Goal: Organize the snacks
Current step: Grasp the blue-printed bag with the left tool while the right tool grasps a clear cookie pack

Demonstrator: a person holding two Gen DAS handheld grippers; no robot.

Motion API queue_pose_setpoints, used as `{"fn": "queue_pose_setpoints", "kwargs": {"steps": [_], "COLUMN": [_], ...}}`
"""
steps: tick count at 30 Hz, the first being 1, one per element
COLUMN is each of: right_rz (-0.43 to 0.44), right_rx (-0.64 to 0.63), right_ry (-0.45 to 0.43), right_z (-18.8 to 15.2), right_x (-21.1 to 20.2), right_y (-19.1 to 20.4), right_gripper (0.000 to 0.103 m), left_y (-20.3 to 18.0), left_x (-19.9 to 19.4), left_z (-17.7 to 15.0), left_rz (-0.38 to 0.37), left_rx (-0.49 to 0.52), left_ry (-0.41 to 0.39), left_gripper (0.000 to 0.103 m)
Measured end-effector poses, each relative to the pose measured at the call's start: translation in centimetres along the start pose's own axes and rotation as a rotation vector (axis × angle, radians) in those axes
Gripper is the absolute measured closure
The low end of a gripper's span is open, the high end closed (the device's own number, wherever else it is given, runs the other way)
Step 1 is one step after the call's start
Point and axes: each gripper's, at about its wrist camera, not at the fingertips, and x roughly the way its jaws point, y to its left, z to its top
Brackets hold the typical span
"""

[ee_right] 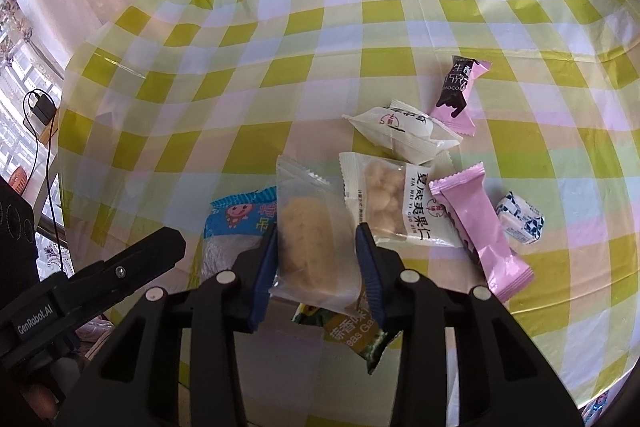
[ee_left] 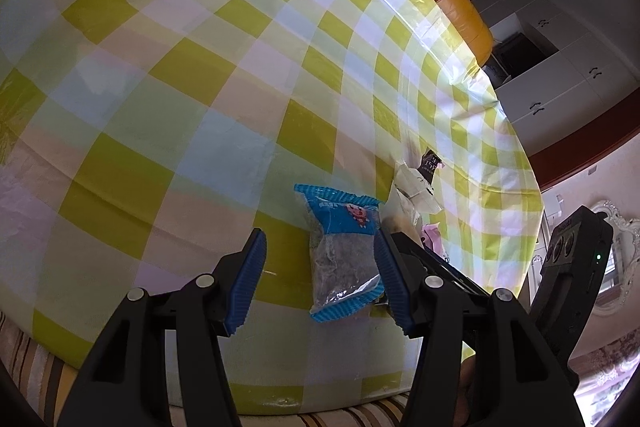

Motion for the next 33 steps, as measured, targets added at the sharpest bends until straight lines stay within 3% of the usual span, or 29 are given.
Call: {"fn": "queue_pose_setpoints", "kwargs": {"steps": [6,16,20,25,27,29,33], "right_rz": [-0.028,-0.039,-0.101,-0.085,-0.083,-0.063,-0.014], "right_rx": [0.011,0.053,0.034,0.011,0.002,0.01,0.034], "right_ry": [-0.015,-0.035,-0.022,-0.006,0.0,0.006,0.021], "right_z": [-0.3,-0.3,-0.4,-0.7,-0.7,-0.7,-0.6], "right_x": [-0.8,-1.9,-1.8,-1.3,-1.1,-0.9,-0.4], "right_y": [-1.2,-3.4,-4.5,-4.8,-4.7,-4.9,-5.2], "right_gripper": [0.066,0.066,0.066,0.066,0.067,0.067,0.067], "left_y": [-1.2,-3.3,-3.8,-4.8,-4.9,-5.0,-5.1], "left_x": [1.3,3.6,4.2,5.2,5.4,5.5,5.3], "left_z": [-0.1,-1.0,-1.2,-1.7,-1.7,-1.8,-2.0], "left_rz": [-0.013,-0.048,-0.031,0.026,0.041,0.045,0.04], "left_rx": [0.044,0.094,0.112,0.161,0.17,0.178,0.191], "left_ry": [0.04,0.118,0.129,0.157,0.159,0.158,0.145], "left_gripper": [0.049,0.04,0.04,0.04,0.043,0.056,0.064]}}
